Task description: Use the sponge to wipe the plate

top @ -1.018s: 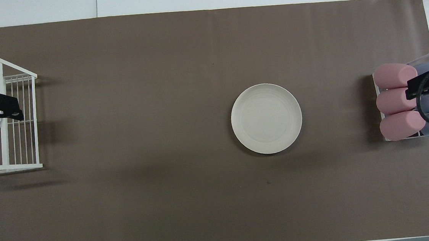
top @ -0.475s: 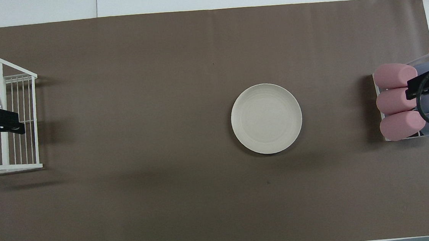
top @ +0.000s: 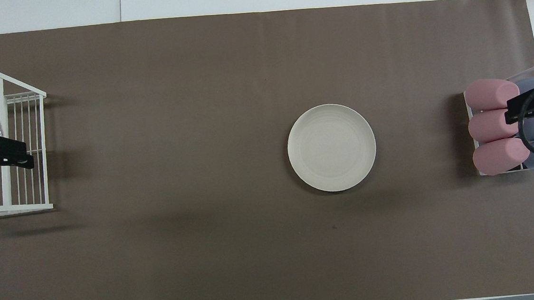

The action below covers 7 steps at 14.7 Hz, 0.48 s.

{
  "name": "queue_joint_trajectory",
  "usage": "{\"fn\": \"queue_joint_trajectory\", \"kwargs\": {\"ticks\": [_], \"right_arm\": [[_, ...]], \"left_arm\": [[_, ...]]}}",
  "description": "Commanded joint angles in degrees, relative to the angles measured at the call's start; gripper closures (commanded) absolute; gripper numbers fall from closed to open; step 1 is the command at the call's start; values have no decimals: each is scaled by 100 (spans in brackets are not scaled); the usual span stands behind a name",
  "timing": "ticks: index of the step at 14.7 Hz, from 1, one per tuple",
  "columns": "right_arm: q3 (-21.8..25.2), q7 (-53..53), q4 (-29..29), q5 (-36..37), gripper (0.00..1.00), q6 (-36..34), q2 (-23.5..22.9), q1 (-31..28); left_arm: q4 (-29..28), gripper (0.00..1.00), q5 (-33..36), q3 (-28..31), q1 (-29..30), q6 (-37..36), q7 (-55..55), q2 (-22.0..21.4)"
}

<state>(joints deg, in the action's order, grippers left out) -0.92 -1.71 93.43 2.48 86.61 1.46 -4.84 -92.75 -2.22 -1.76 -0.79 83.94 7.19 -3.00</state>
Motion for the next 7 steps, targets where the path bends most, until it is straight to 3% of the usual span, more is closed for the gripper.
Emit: {"fn": "queue_joint_trajectory", "kwargs": {"ticks": [1,7], "right_arm": [[-22,-57,87,42,0,-39,100,-34],[-22,-57,87,42,0,-39,100,-34]], "left_arm": [[109,0,-104,-88,150,-89,-51,89],[47,0,-121,-88,176,-36,-25,81]]}}
